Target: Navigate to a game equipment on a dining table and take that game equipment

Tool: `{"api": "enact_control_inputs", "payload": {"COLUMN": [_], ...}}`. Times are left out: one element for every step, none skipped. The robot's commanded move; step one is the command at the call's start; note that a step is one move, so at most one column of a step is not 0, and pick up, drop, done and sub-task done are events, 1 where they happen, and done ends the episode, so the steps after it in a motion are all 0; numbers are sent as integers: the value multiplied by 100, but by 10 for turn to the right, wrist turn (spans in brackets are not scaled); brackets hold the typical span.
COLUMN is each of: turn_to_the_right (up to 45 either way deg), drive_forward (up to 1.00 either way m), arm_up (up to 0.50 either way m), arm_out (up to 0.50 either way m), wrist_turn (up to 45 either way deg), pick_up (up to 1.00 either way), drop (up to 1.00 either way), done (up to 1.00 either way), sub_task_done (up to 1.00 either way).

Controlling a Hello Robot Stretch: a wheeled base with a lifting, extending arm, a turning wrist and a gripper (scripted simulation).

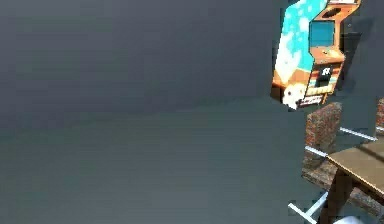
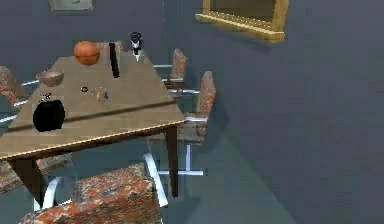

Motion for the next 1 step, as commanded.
{"api": "enact_control_inputs", "payload": {"turn_to_the_right": [-300], "drive_forward": [0], "arm_up": [0], "arm_out": [0], "wrist_turn": [0], "pick_up": [0], "drop": [0], "done": [0], "sub_task_done": [0]}}
